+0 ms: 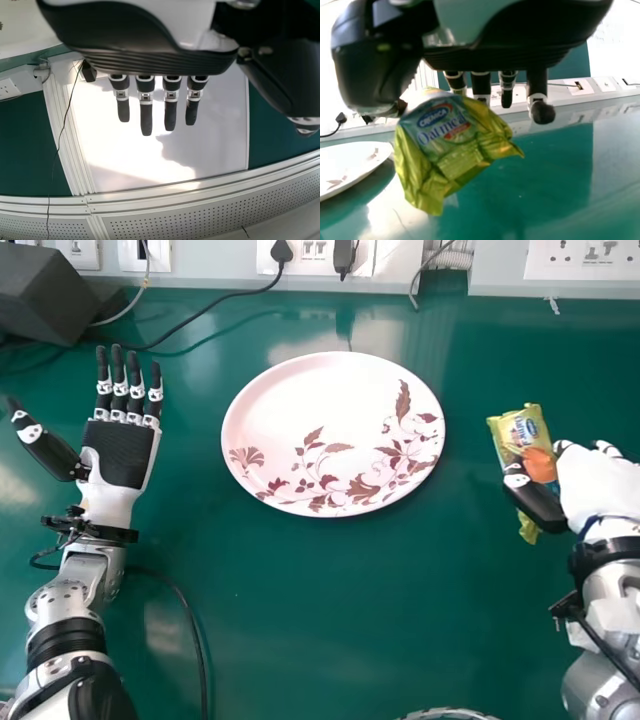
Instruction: Pick up biscuit and place it in the plate
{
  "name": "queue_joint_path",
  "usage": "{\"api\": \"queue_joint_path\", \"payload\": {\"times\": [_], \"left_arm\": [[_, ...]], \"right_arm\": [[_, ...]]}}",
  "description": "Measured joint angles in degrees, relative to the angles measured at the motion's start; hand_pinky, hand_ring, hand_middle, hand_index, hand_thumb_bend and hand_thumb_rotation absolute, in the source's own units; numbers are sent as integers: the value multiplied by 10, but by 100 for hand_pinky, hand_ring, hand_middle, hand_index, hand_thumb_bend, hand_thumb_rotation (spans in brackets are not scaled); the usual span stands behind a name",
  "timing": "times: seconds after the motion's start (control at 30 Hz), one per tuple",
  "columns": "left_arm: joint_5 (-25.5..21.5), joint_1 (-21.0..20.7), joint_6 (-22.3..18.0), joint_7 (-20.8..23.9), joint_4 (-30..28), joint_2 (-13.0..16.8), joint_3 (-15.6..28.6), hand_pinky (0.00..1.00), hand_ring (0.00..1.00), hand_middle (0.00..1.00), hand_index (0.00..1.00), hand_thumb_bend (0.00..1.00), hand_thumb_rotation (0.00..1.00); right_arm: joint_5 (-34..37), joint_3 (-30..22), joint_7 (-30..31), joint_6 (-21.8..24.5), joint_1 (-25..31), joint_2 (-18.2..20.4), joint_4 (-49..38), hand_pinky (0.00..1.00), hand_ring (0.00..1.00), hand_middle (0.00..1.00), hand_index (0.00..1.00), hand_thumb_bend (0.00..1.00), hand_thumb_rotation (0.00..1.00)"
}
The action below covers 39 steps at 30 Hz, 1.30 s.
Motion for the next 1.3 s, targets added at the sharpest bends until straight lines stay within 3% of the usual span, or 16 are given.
{"api": "queue_joint_path", "payload": {"times": [0.77,1.3], "left_arm": [[5,-8,4,-13,14,4,-1,92,85,91,94,100,65],[6,-12,4,-17,27,8,-1,89,84,88,88,100,66]], "right_arm": [[-22,-18,39,-38,-22,2,-35,4,8,47,50,51,0],[-51,-30,73,-71,-42,6,-65,2,5,48,50,52,0]]}}
